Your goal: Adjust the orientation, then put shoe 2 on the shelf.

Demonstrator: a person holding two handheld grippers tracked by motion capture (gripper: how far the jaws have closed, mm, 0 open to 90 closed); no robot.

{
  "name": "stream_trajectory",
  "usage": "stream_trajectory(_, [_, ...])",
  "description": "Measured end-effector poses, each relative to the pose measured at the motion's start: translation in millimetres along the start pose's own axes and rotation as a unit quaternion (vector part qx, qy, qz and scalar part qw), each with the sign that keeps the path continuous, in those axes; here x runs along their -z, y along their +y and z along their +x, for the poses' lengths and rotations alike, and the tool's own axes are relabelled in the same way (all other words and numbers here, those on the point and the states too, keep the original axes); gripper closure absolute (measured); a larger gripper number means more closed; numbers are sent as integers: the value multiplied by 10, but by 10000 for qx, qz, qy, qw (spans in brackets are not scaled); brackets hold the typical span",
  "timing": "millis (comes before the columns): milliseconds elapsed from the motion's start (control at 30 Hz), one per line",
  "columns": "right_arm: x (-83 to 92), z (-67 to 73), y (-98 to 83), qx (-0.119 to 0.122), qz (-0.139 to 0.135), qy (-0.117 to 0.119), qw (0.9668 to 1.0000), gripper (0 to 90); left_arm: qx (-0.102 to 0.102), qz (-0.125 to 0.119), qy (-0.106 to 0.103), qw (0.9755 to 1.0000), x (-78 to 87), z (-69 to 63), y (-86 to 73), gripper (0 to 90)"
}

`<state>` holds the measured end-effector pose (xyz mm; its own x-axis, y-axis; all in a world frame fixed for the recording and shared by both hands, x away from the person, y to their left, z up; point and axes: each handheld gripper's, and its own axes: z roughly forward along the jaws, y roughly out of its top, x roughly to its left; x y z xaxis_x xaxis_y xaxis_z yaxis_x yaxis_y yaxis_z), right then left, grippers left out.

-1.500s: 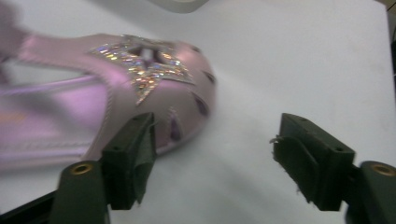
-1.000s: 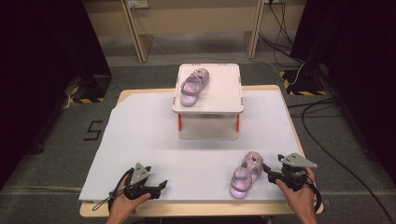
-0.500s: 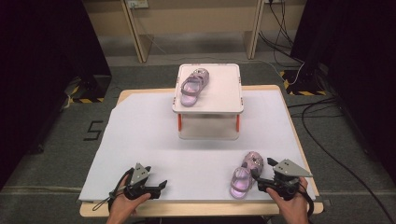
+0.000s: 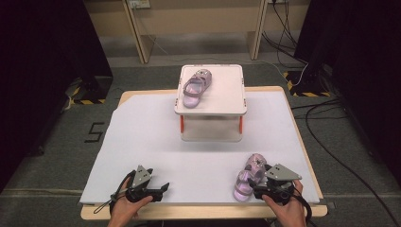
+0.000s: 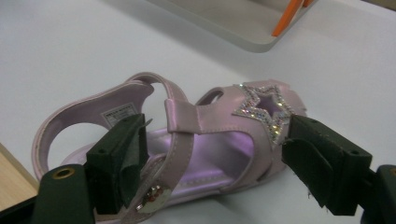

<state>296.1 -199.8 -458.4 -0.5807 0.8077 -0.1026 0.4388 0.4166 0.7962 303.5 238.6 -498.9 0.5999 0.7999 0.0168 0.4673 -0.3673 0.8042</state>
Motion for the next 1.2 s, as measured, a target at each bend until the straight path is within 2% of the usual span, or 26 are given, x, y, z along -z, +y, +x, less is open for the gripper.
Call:
stream_trajectory(133, [34, -9, 15, 304, 72, -216, 9993, 257, -1, 1, -1, 10000, 4, 0, 1, 155])
stream_trajectory(233, [51, -38, 6, 387, 98, -310, 9987, 291, 1, 1, -2, 10000, 4, 2, 2, 155])
stream_trajectory(367, [57, -51, -7, 383, 63, -145, 9991, 370, 0, -1, -5, 10000, -3, 0, 2, 155])
stream_trajectory(500, [27, -23, -2, 497, 26, 2, 9988, 468, 1, -8, -10, 10000, -3, -8, 11, 155])
stream_trajectory(667, [-1, -24, -25, 424, 154, 120, 9989, 574, -25, 4, 1, 10000, -2, -6, 4, 155])
stream_trajectory(767, [7, -22, -25, 414, 122, 247, 9988, 698, -23, 28, 19, 10000, 4, -5, -8, 155])
stream_trajectory(800, [13, -19, -21, 482, 112, 240, 9985, 737, -18, 22, 22, 10000, 5, -3, -6, 155])
stream_trajectory(1000, [43, -22, 0, 614, 23, 150, 9980, 794, -26, 10, 10, 10000, -3, -6, 4, 155])
stream_trajectory(1200, [82, -66, 25, 451, -157, 250, 9985, 812, -33, 25, 33, 10000, 0, 4, 0, 154])
